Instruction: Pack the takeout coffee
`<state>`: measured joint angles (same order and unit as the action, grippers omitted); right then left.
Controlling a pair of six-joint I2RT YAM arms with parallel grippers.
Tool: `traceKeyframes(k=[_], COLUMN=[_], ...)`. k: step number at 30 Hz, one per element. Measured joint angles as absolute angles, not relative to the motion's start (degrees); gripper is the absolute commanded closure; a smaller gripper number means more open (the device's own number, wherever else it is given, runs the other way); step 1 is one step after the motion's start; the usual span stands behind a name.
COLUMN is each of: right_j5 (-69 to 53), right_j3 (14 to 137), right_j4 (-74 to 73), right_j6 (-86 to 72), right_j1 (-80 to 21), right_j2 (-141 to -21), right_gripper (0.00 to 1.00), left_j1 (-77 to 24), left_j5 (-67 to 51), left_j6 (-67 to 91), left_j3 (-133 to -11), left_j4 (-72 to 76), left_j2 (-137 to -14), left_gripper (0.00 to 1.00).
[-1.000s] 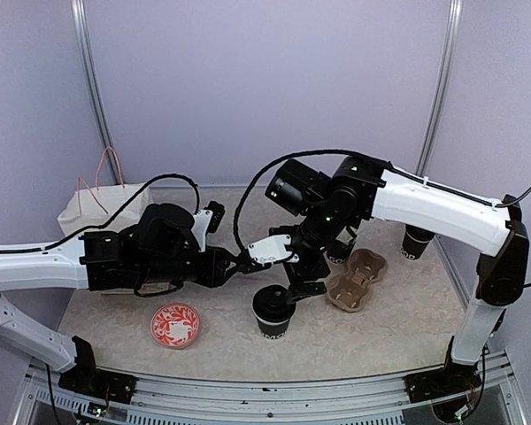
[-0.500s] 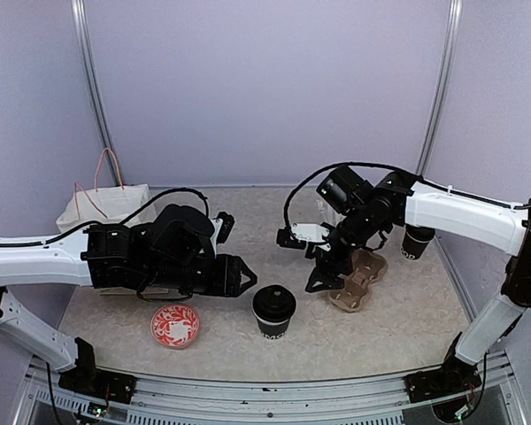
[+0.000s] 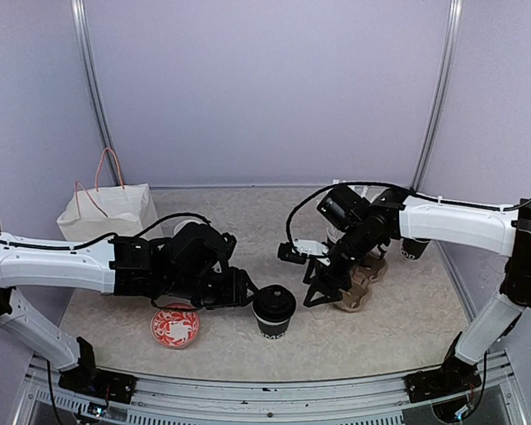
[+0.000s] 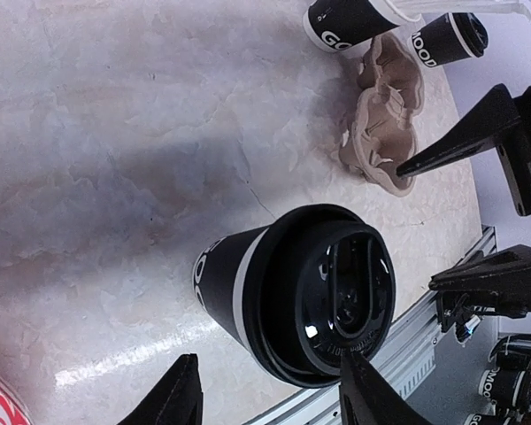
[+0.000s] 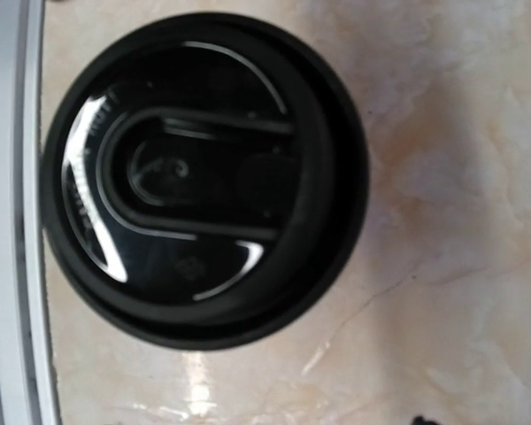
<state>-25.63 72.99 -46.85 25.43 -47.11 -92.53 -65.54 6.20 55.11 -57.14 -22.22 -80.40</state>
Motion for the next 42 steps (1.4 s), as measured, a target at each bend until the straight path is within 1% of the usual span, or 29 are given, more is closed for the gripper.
traceKeyframes(k=[6,10,19,23,33,42], right_j5=[-27.29,-28.53,-29.87,-29.95,-31.51,-36.25], right_j3=[72.18,72.16,72.16,72.16,72.16,73.23], right_j4=[-46.02,-45.71,-45.54,-45.54,-45.58,-46.52], right_j6=[25.41,25.36,25.34,25.32,23.88,21.69], right_j1=[-47.11,-47.11,-47.11,-47.11,-46.87,-45.56], right_j2=[-93.23,-94.43,-96.23,-96.23,-96.68,-100.60], right_gripper=[0.36,0.37,0.37,0.38,0.39,0.32], left_j1=[-63.96,-63.40,-63.02,-62.76,-61.87,-61.34], left_j5=[3.29,1.61,-3.01,-3.99,-6.59,-7.25], left_j6=[55.22,55.09,54.83,54.85,54.50,53.49], left_j3=[-56.16,-56.14,-54.59,-54.02,-52.38,-51.11], left_j4=[-18.63,-16.16,-14.48,-13.26,-10.04,-6.42], left_j2=[-82.30,-83.61,-85.54,-85.45,-85.34,-86.06], left_gripper=[0.48,0.48,0.57,0.63,0.68,0.67])
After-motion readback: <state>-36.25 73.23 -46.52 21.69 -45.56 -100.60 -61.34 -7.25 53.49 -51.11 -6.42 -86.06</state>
